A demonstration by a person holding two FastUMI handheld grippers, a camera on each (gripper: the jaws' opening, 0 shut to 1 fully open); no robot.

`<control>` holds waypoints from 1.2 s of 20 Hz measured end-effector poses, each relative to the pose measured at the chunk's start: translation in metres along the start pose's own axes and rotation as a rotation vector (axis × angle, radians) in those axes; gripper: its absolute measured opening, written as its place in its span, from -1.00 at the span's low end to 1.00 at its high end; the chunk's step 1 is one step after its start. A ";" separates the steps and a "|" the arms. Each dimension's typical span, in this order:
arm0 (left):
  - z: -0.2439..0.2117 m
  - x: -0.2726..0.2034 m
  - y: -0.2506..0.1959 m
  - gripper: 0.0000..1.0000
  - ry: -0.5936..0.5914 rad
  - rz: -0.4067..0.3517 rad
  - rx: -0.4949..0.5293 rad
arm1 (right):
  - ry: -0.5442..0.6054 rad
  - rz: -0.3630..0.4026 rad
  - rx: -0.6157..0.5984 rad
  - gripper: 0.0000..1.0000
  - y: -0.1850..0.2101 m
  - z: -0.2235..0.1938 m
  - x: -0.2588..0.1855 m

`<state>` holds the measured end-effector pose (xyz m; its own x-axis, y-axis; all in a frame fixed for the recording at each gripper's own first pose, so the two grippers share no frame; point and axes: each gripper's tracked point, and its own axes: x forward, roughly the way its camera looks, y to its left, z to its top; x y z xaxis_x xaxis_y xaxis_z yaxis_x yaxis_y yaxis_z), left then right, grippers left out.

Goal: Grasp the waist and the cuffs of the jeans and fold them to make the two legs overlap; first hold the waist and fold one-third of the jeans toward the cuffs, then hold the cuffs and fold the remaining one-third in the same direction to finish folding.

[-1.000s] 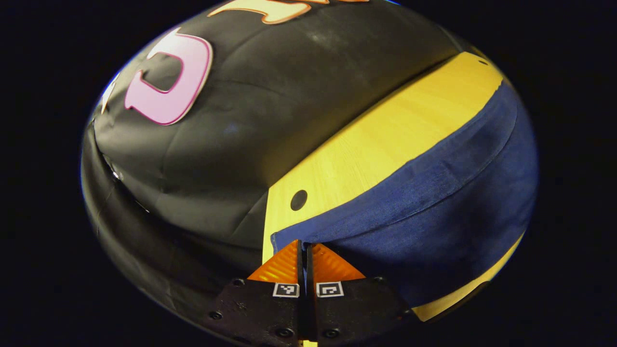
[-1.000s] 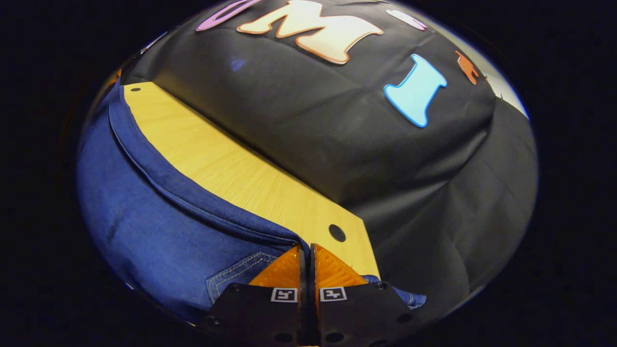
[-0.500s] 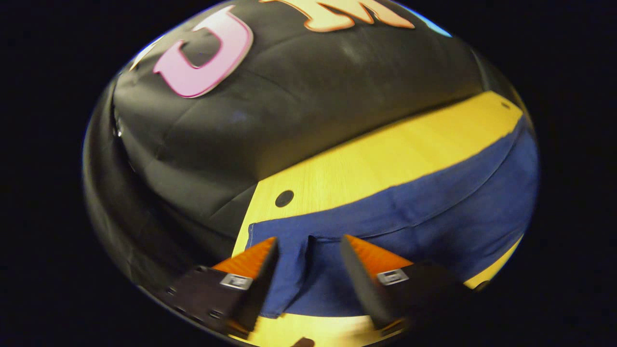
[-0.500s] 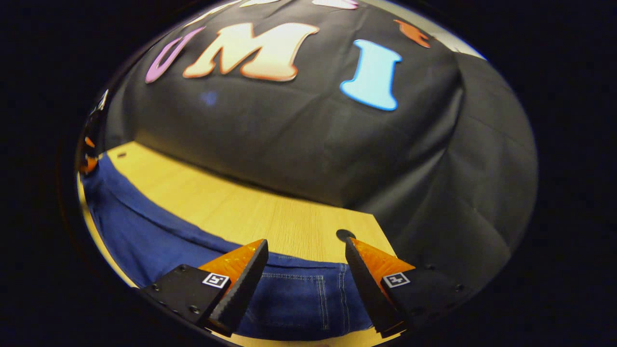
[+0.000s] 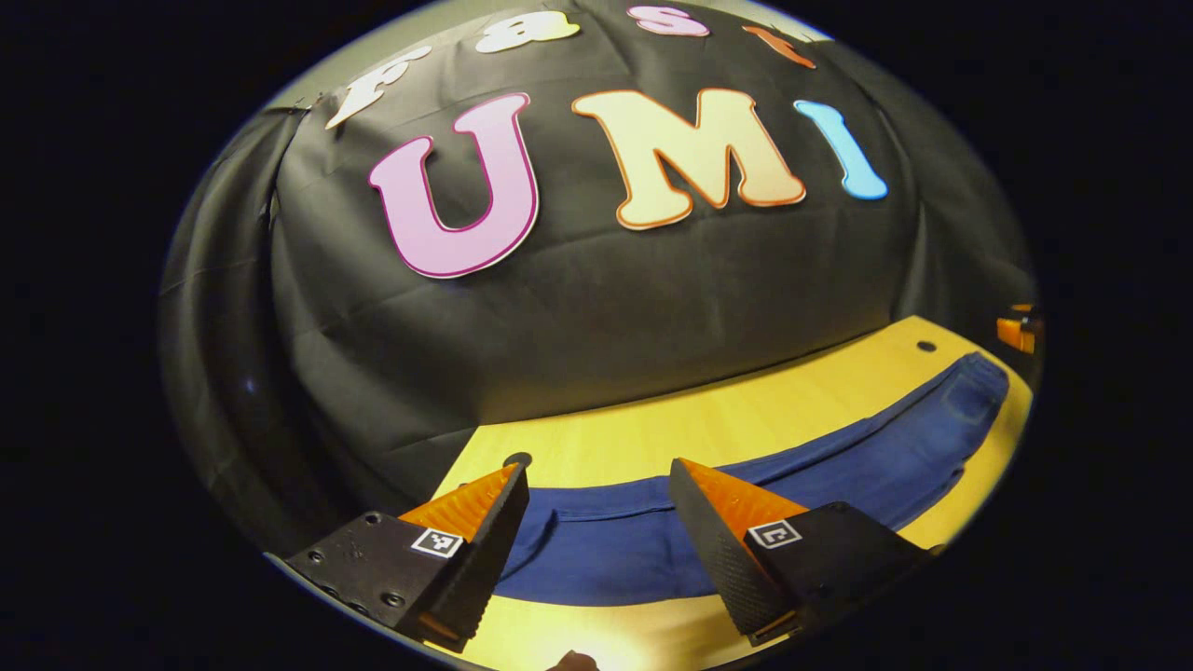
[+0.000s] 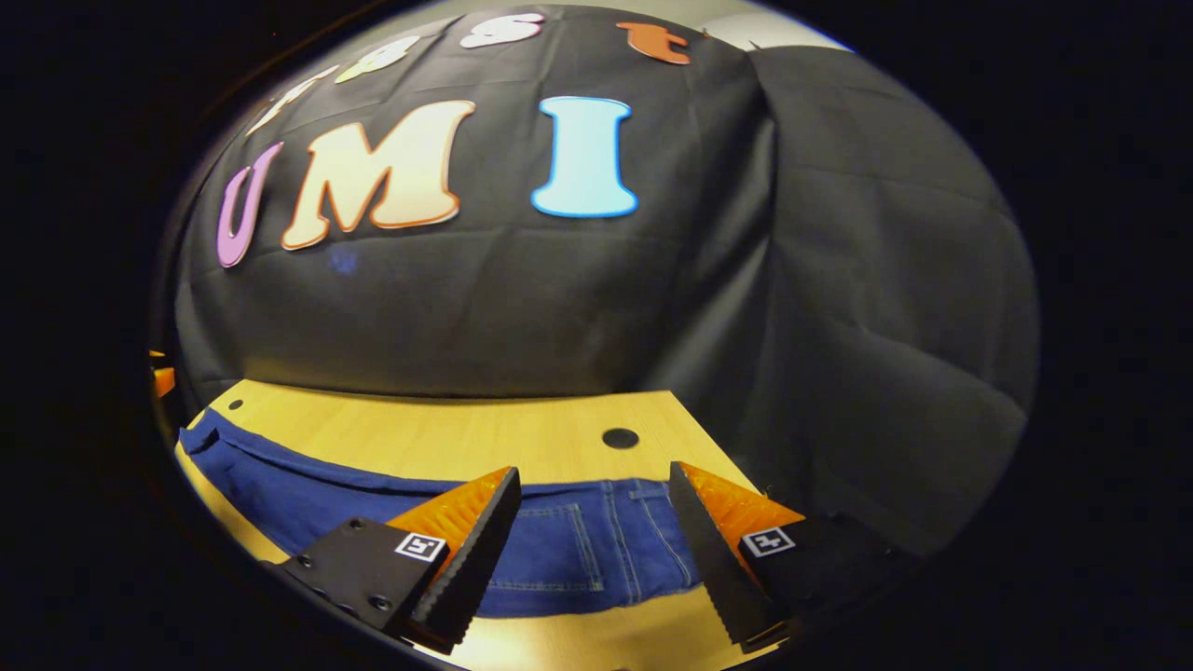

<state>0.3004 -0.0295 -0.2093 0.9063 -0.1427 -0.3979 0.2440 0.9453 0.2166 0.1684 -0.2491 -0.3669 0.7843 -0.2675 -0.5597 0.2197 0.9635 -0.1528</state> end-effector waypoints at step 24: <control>0.012 -0.066 -0.025 0.91 0.081 -0.027 -0.187 | 0.310 -0.124 0.321 -0.48 -0.066 -0.132 0.046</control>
<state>0.2384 -0.0473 -0.1780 0.8678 -0.1522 -0.4730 0.1931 0.9804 0.0389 0.1135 -0.3251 -0.4901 0.5411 -0.3199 -0.7777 0.5079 0.8614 -0.0009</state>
